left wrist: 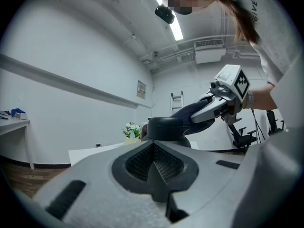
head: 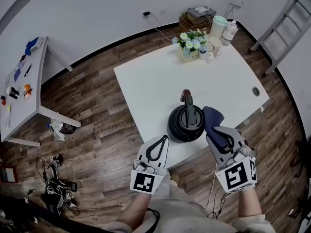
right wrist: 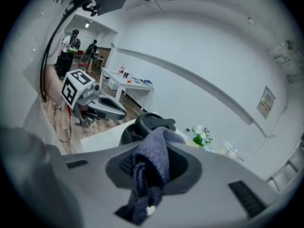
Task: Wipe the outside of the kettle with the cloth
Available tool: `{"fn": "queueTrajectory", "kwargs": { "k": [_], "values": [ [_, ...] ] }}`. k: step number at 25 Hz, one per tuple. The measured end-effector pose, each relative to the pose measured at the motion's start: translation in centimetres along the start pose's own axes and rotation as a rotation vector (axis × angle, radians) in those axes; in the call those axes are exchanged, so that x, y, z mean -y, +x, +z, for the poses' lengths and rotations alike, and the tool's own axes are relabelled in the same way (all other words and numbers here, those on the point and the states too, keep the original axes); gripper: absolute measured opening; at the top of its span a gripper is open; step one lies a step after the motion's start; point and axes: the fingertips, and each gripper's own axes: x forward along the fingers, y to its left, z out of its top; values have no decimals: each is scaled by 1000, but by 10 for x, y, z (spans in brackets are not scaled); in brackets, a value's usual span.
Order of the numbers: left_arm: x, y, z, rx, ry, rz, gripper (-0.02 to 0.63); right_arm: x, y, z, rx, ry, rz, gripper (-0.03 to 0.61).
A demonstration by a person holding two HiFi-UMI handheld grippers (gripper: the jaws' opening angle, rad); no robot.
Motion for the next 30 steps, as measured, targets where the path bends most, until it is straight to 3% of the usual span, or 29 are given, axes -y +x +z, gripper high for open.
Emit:
{"fn": "queueTrajectory", "kwargs": {
  "k": [10,15,19,24,30],
  "values": [
    [12,7,0,6,-4,-24,6,-31,-18,46,121,-90,130,67],
    [3,6,-1,0,-9,-11,6,-26,-17,77,210,-154,164,67],
    [-5,6,-2,1,-5,-1,6,-14,-4,97,292,-137,187,67],
    [-14,7,-5,-7,-8,7,6,5,31,81,217,-126,194,67],
    [-25,9,-5,-5,-13,14,6,43,58,64,138,-110,115,67]
  ]
}}
